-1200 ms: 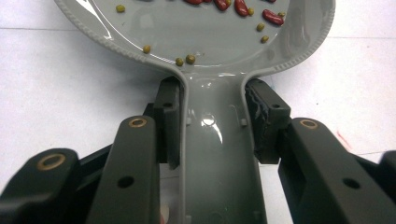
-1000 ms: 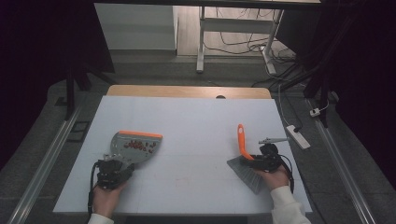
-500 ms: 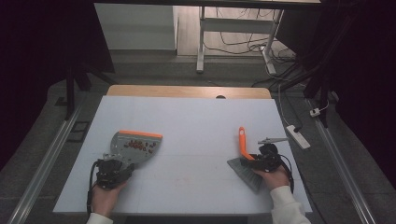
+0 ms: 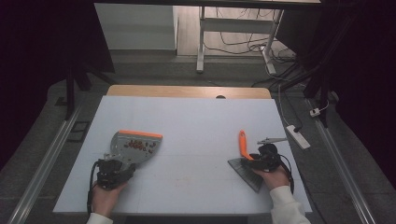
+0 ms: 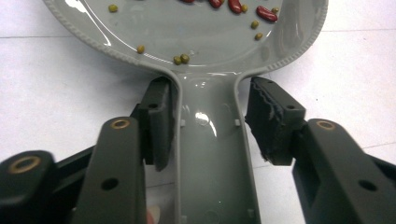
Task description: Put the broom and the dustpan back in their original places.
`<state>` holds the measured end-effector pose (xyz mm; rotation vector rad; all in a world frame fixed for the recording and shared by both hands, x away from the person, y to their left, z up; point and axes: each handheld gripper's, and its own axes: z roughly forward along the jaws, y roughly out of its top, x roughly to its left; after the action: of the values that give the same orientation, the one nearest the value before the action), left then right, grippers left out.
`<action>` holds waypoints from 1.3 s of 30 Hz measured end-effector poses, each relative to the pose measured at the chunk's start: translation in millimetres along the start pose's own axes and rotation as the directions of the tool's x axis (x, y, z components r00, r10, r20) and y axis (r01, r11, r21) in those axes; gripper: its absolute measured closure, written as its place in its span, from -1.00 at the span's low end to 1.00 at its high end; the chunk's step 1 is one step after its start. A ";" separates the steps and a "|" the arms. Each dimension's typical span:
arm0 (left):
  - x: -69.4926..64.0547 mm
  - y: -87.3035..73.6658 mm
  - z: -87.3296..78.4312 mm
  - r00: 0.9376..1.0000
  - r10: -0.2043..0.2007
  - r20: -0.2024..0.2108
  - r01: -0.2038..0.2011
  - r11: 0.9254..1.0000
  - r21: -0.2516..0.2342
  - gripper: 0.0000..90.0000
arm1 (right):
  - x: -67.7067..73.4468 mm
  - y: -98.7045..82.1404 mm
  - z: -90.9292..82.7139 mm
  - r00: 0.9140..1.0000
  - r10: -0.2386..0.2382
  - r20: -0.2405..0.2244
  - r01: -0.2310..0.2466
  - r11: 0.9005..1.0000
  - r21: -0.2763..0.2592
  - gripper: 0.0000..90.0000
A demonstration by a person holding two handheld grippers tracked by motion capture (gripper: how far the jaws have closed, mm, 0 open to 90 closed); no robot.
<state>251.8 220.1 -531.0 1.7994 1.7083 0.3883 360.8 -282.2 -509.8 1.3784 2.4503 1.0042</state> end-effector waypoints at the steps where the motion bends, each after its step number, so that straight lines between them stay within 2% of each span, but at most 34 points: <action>1: -0.3 -0.1 -0.3 1.000 0.001 0.003 -0.001 1.000 -0.001 0.09 | 0.1 0.3 -1.0 1.000 0.002 -0.001 -0.002 1.000 -0.007 0.03; 7: -1.0 -0.4 -2.2 1.000 0.015 0.000 -0.015 1.000 -0.006 -0.14 | 0.1 0.2 -1.8 1.000 0.001 -0.002 -0.001 1.000 -0.011 0.03; 19: -2.5 -3.5 -13.5 0.998 0.062 -0.009 -0.062 0.997 -0.037 -0.30 | 2.9 -1.8 -11.6 1.000 -0.026 0.004 0.026 0.997 -0.075 0.02; 23: -3.4 -3.3 -20.9 0.995 0.101 0.000 -0.101 0.993 -0.054 -0.33 | 5.5 -2.3 -16.2 0.999 -0.045 -0.003 0.045 0.994 -0.098 0.02; 28: -4.4 -1.7 -31.0 0.988 0.155 0.023 -0.152 0.984 -0.089 -0.33 | 10.6 -2.5 -21.3 0.996 -0.085 -0.010 0.083 0.989 -0.121 0.02; 31: -5.4 -0.8 -35.0 0.981 0.185 0.059 -0.177 0.978 -0.113 -0.32 | 13.8 -2.2 -23.1 0.994 -0.105 -0.017 0.101 0.986 -0.131 0.02; 33: -6.4 0.2 -36.7 0.975 0.207 0.082 -0.196 0.972 -0.129 -0.32 | 16.0 -1.9 -24.0 0.993 -0.120 -0.023 0.115 0.984 -0.138 0.02; 39: -8.7 4.3 -35.7 0.955 0.264 0.136 -0.246 0.960 -0.137 -0.31 | 21.0 -1.5 -24.1 0.989 -0.144 -0.037 0.137 0.981 -0.138 0.02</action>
<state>232.7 220.1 -499.4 1.9150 1.3238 0.4381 337.3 -277.3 -488.5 1.1355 2.4217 1.1568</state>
